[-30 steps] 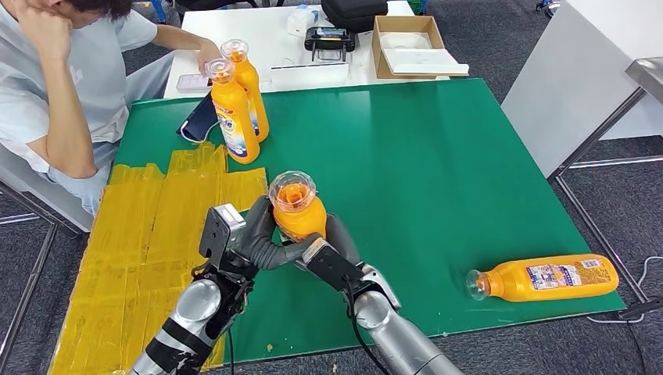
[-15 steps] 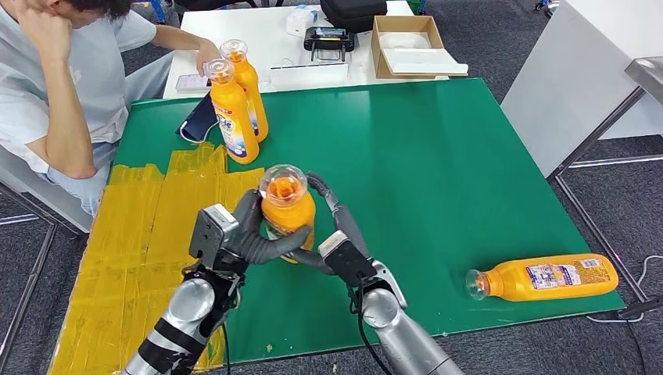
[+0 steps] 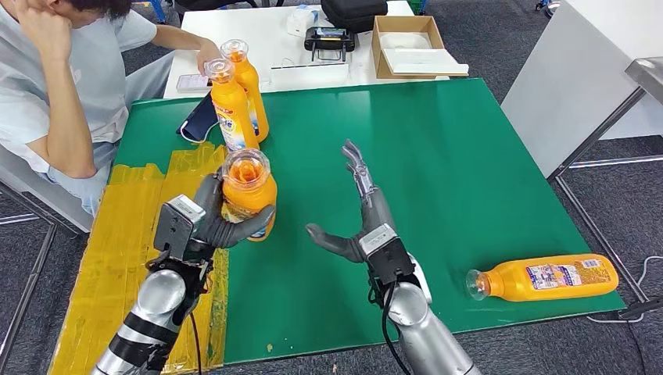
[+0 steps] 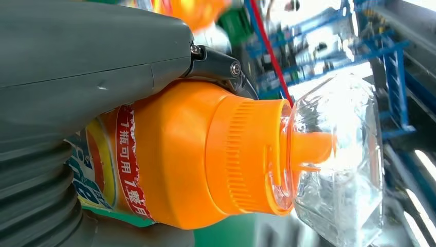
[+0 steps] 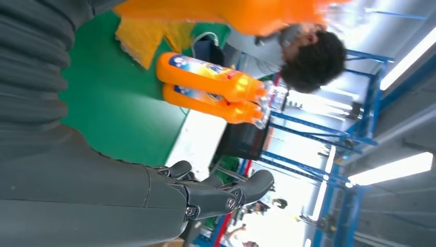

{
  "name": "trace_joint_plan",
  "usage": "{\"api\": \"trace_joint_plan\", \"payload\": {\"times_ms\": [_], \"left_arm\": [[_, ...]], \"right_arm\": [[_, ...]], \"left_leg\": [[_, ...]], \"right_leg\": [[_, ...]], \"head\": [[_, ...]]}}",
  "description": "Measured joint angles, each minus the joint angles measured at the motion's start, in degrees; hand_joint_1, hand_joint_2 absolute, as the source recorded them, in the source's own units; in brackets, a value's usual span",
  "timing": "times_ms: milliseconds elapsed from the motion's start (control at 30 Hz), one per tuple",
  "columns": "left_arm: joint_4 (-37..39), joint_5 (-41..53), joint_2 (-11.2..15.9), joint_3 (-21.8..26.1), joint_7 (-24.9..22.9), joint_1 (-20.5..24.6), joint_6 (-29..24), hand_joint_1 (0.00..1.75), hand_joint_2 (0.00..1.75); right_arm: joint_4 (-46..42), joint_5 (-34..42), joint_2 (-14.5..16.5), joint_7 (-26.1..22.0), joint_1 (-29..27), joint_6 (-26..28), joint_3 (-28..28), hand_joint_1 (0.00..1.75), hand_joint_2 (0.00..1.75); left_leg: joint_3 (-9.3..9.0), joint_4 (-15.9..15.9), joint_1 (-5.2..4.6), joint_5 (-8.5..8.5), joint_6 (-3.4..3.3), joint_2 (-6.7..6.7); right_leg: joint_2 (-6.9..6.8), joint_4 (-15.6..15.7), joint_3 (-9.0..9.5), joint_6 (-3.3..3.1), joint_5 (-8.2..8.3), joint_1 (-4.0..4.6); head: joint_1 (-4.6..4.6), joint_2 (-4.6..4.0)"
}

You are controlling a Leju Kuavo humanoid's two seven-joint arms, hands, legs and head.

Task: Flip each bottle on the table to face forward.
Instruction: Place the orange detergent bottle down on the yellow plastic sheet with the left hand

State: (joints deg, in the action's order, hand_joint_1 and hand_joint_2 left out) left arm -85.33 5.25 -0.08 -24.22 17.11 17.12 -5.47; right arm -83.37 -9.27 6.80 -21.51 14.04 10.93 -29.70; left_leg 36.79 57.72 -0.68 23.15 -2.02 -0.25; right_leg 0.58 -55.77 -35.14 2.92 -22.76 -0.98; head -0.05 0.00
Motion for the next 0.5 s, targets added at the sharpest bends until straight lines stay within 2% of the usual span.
{"api": "trace_joint_plan", "payload": {"times_ms": [133, 267, 500], "left_arm": [[-0.1, 21.5, 2.6, 1.1, -2.5, 0.9, -6.0, 1.75, 1.75], [0.6, 39.2, 6.2, 1.2, -7.8, 2.1, -4.8, 1.75, 1.75], [2.7, 45.4, 9.4, 0.8, -10.1, 3.4, -2.6, 1.75, 1.75]], "right_arm": [[-4.6, -0.9, -1.0, -0.2, -1.5, 1.4, 1.4, 0.00, 1.75], [-9.8, -1.8, -1.8, -0.2, -3.4, 3.7, 3.7, 0.00, 1.75], [-14.8, -2.3, -2.8, -0.2, -5.3, 4.6, 6.1, 0.00, 1.75]], "left_leg": [[-0.01, 0.0, 0.02, 0.00, 0.00, -0.01], [-0.01, 0.0, 0.03, 0.00, 0.01, 0.02], [-0.01, 0.0, 0.01, 0.00, 0.00, 0.02]], "right_leg": [[0.00, 0.0, -0.01, 0.00, 0.00, 0.01], [0.01, 0.0, -0.01, 0.00, 0.00, 0.01], [0.01, 0.0, -0.01, -0.01, 0.00, 0.00]], "head": [[-0.01, 0.00], [-0.02, 0.00], [0.00, 0.00]]}}
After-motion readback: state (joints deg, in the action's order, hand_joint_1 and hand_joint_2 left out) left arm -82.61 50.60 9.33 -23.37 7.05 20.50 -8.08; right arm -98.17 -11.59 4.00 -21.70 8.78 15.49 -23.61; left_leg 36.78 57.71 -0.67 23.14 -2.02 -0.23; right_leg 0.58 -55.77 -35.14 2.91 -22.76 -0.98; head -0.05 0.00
